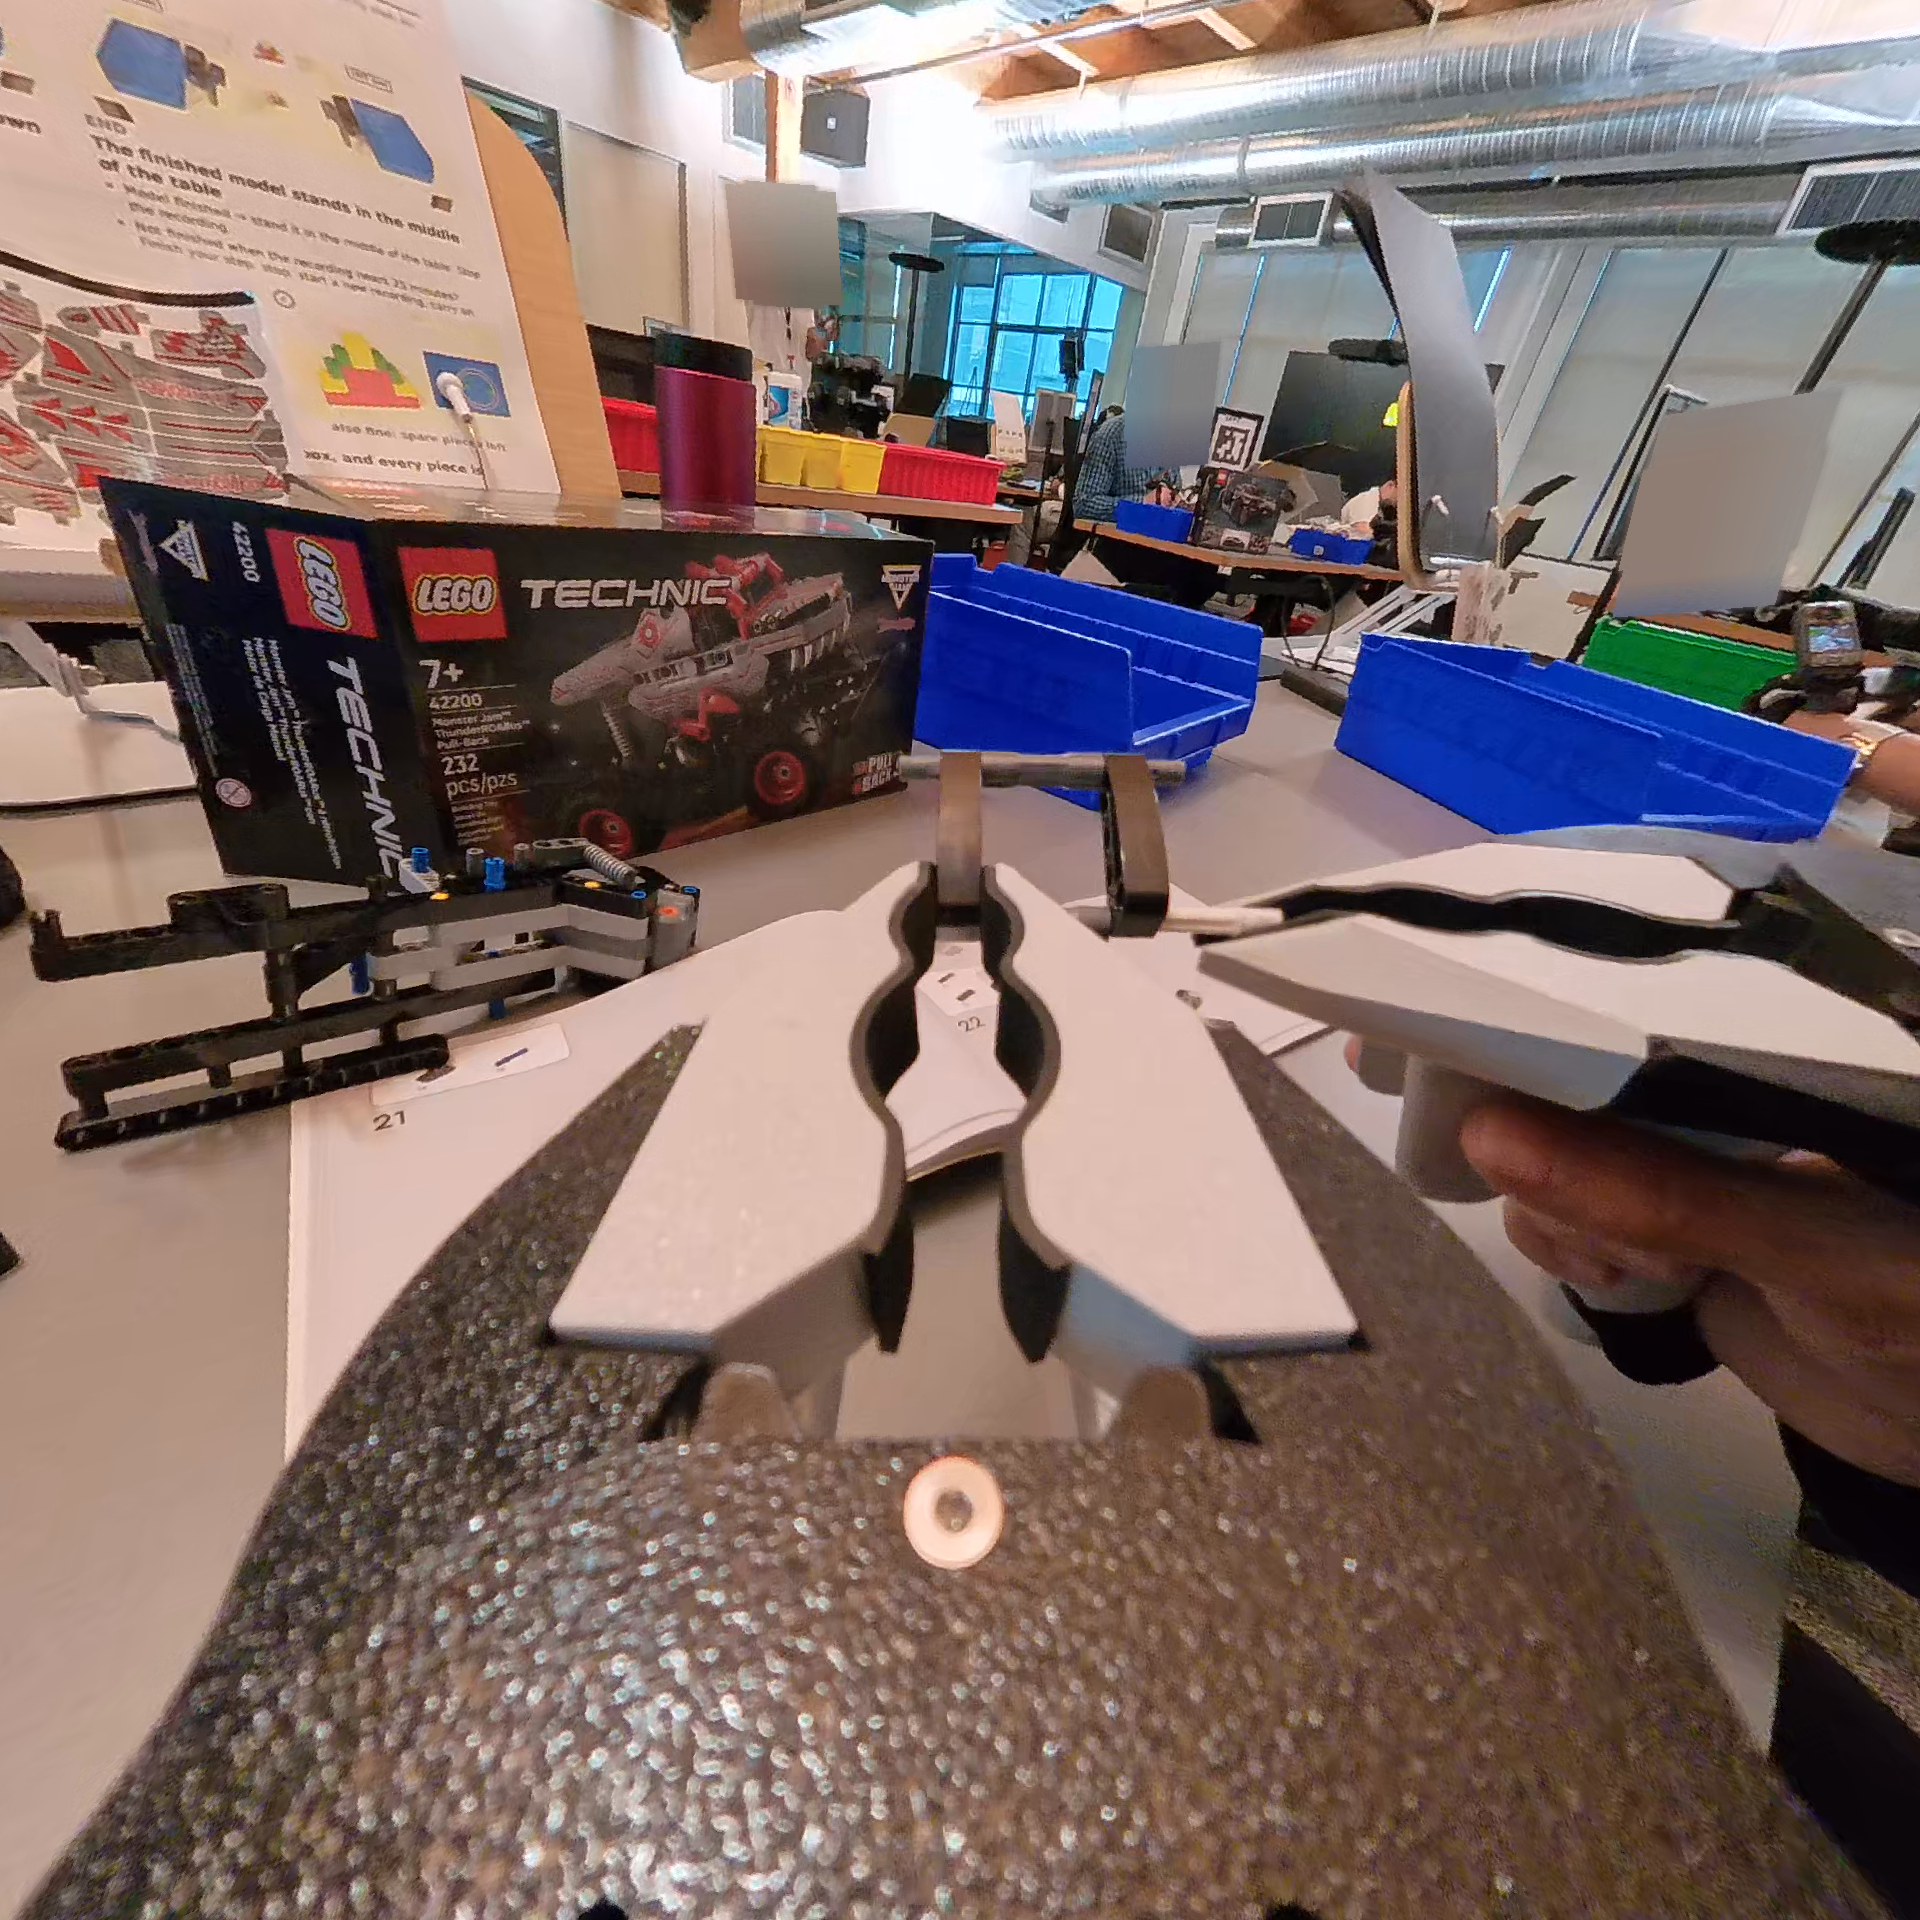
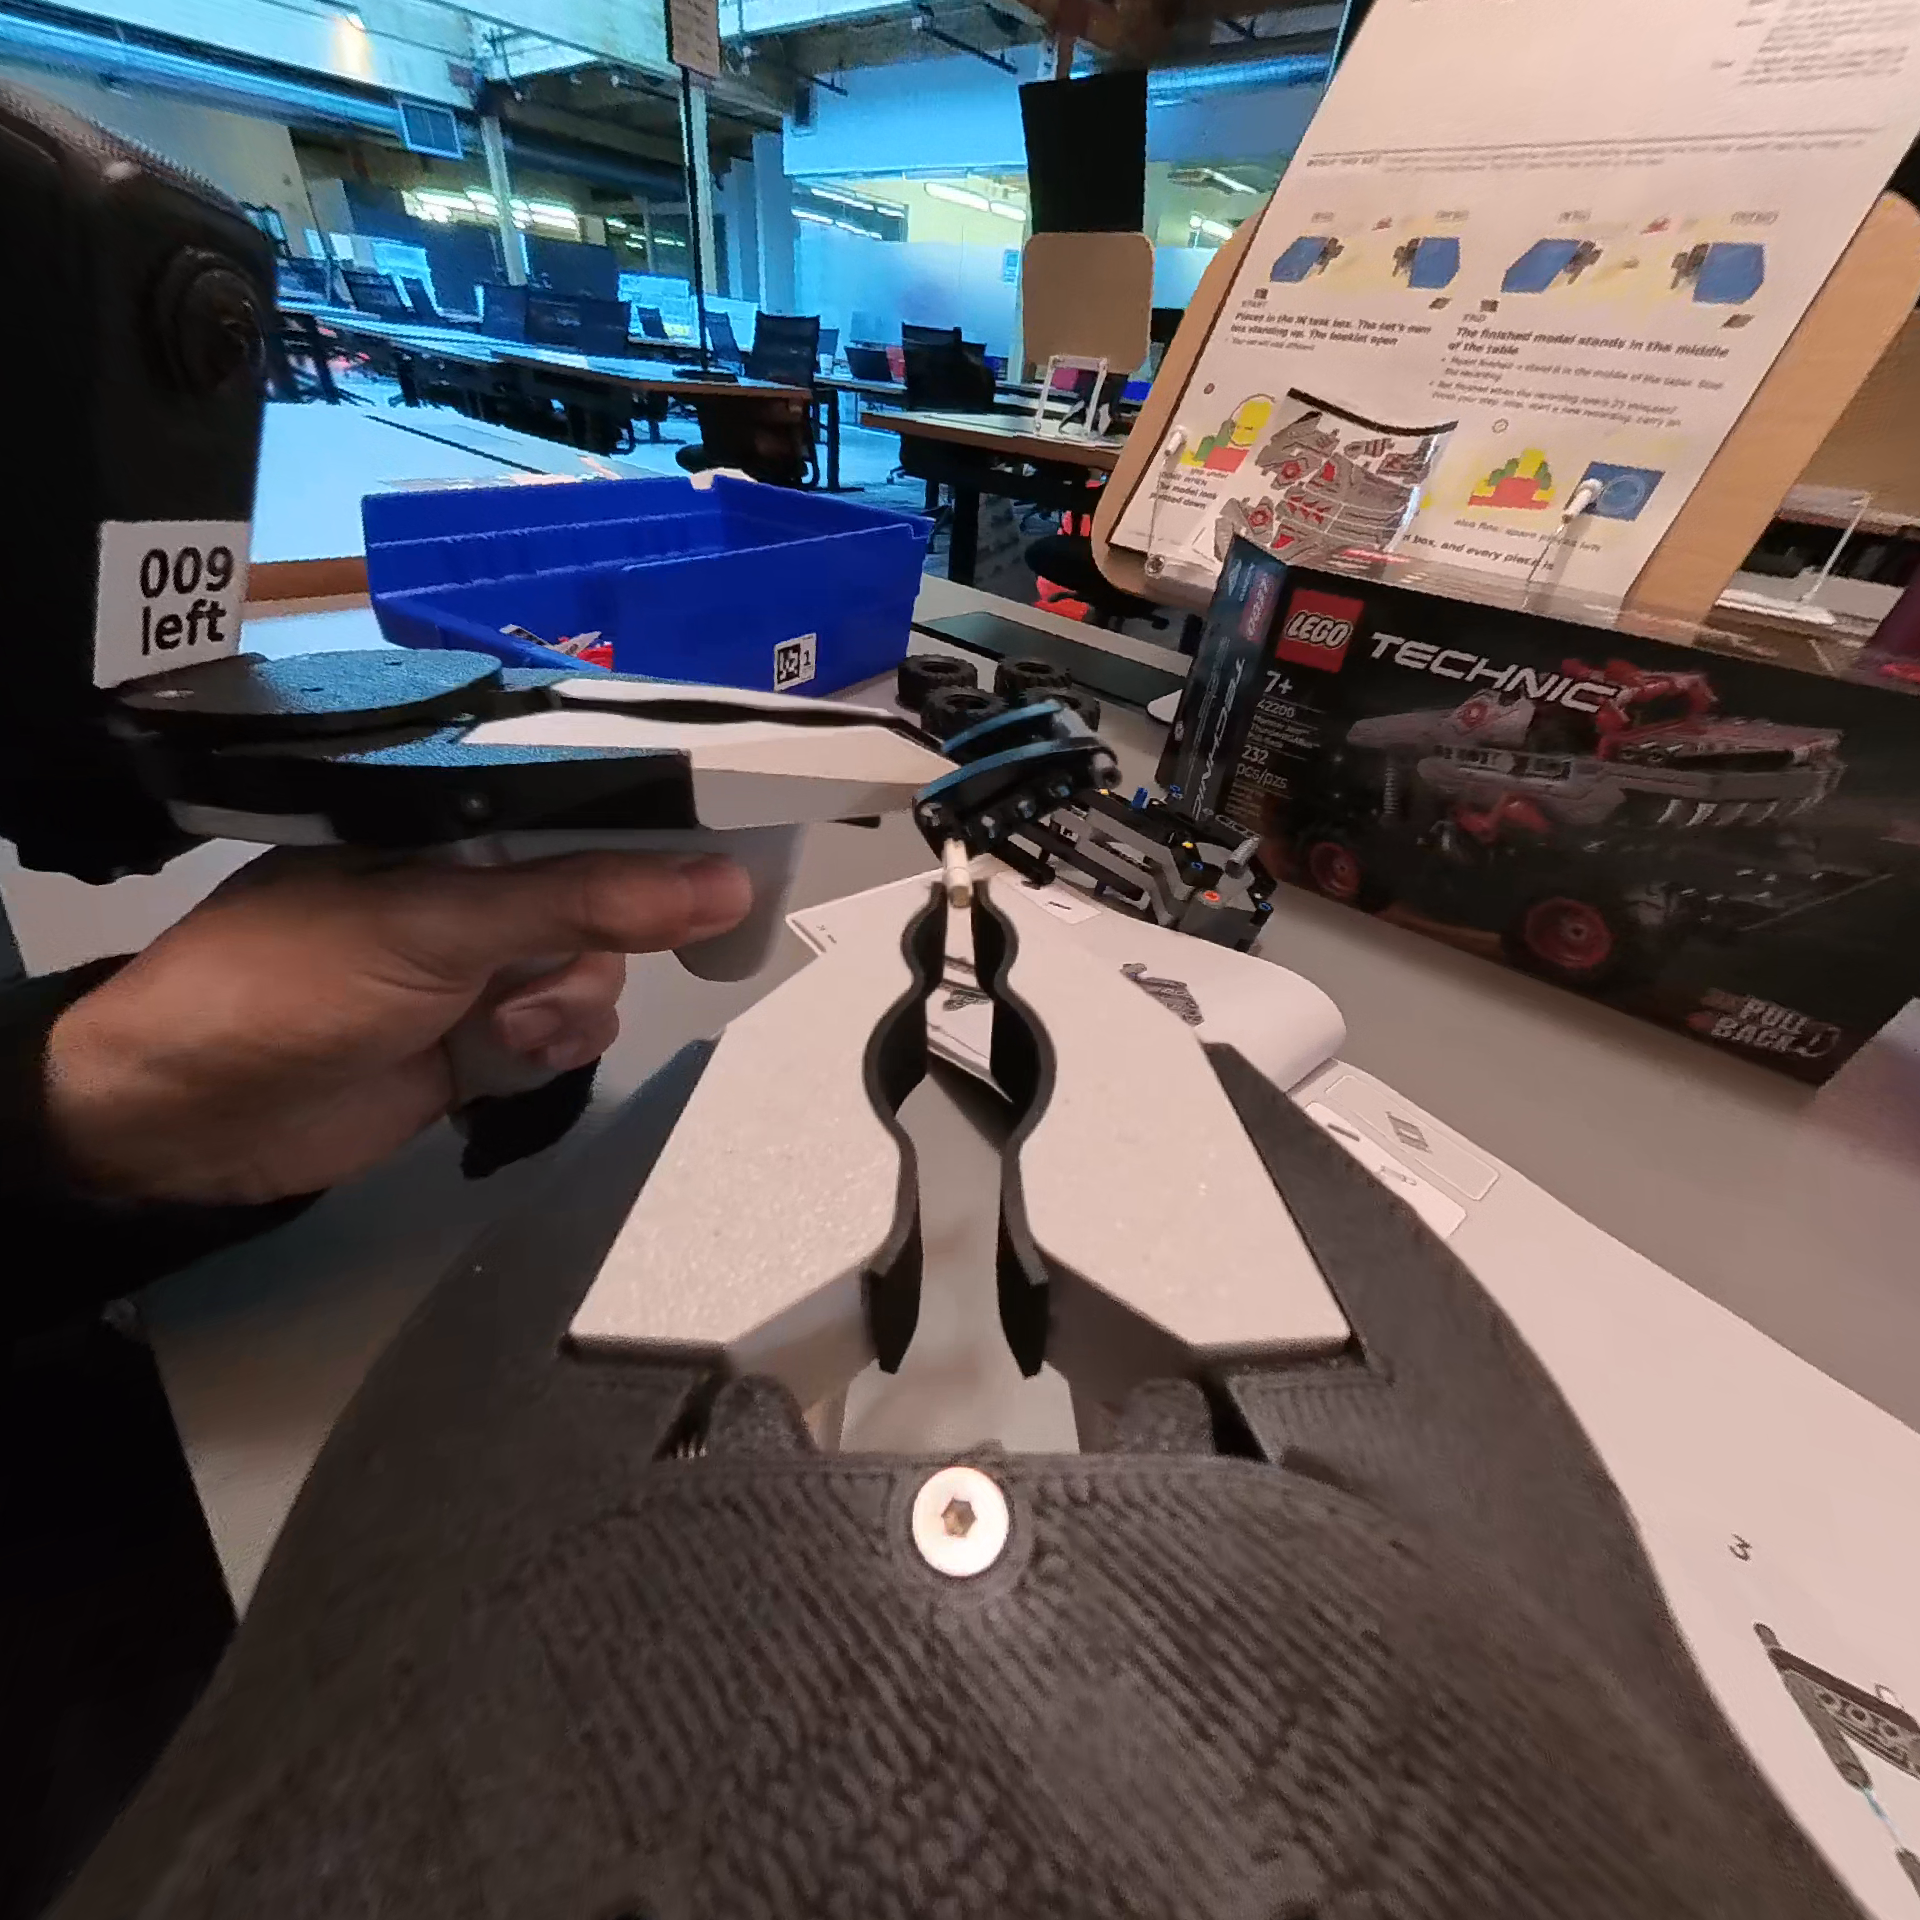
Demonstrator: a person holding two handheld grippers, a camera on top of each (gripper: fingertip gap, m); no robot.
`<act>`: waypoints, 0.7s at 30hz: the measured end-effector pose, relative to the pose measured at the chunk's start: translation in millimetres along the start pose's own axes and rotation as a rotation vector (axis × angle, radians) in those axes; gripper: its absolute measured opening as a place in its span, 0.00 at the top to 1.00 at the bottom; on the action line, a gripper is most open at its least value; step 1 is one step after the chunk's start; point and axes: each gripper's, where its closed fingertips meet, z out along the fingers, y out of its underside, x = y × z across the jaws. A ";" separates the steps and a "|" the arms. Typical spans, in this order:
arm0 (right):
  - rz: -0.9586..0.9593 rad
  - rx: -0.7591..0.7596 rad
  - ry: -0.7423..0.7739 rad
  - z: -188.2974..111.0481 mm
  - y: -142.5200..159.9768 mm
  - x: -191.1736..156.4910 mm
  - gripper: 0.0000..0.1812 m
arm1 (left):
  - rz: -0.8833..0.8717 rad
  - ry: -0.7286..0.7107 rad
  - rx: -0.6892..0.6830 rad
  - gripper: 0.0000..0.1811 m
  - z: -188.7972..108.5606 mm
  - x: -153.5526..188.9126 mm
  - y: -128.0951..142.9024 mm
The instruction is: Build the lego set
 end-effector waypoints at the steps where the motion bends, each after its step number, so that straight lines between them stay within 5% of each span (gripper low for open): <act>1: -0.008 -0.004 0.004 0.1 0.3 -0.2 0.99 | 0.007 -0.003 -0.001 0.97 0.1 -0.2 0.4; 11: 0.177 -0.021 -0.100 -0.7 6.4 -3.7 0.99 | 0.237 0.010 0.044 0.97 -3.2 2.3 -4.5; 17: 0.200 0.010 -0.078 1.6 7.0 -3.7 0.99 | 0.023 0.008 0.017 0.97 -1.3 -0.9 2.6; 21: 0.250 0.033 -0.094 1.0 3.4 -6.1 0.99 | 0.118 0.004 0.054 0.97 -3.5 1.4 -5.0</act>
